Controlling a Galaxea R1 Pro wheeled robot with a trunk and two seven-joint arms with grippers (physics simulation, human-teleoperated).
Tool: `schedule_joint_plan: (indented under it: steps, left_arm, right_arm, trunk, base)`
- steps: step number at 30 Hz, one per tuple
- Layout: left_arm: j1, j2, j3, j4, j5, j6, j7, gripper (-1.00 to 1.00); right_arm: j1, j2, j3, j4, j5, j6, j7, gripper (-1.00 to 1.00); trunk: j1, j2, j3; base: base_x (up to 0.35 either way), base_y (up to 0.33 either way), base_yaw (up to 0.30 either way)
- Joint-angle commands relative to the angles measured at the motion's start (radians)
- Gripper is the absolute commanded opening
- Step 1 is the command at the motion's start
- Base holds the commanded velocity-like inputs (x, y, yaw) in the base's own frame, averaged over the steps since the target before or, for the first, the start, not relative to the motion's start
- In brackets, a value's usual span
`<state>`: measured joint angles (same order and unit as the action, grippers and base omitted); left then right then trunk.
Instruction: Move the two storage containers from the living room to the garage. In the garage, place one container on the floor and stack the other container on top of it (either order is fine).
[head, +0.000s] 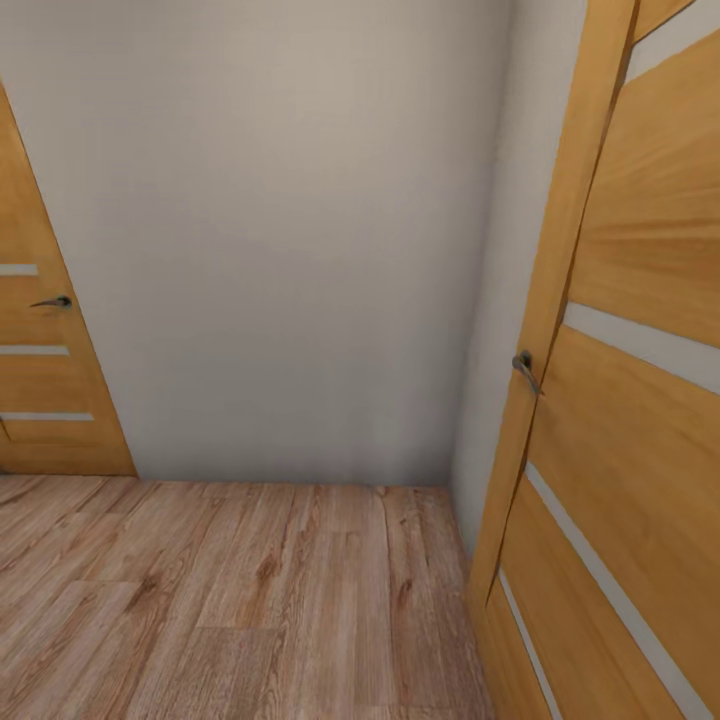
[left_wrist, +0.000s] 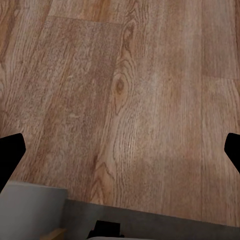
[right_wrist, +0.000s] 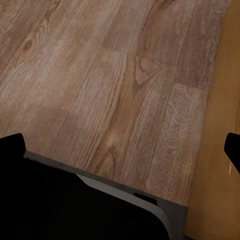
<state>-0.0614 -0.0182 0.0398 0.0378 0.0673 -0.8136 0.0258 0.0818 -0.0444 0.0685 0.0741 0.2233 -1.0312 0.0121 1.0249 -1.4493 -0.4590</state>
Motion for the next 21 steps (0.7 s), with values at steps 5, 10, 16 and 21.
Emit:
schedule_joint_plan:
  steps: [5,10,16,21]
  left_arm:
    - [-0.002,0.0,0.002,0.004,0.0,-0.006,0.0,1.0]
    - [-0.002,0.0,0.002,0.004,0.0,-0.005,0.0,1.0]
    - [-0.002,-0.001,0.002,0.004,0.0,-0.004,0.0,1.0]
    - [-0.002,0.0,0.002,0.004,0.0,-0.004,0.0,1.0]
  right_arm:
    - [-0.001,0.0,0.007,0.001,-0.006,-0.003,-0.003,1.0]
    - [-0.001,0.0,0.007,0.001,-0.006,-0.004,-0.004,1.0]
    - [-0.001,0.0,0.008,0.001,-0.006,-0.003,-0.003,1.0]
    - [-0.001,0.0,0.008,0.001,-0.006,-0.003,-0.003,1.0]
  trunk:
    - [0.0,-0.001,-0.001]
    - [0.0,-0.001,-0.001]
    - [0.0,-0.001,-0.001]
    - [0.0,-0.001,-0.001]
  base:
    - [0.0,0.0,0.0]
    - [0.0,0.0,0.0]
    - [0.166,0.0,0.0]
    - [0.164,0.0,0.0]
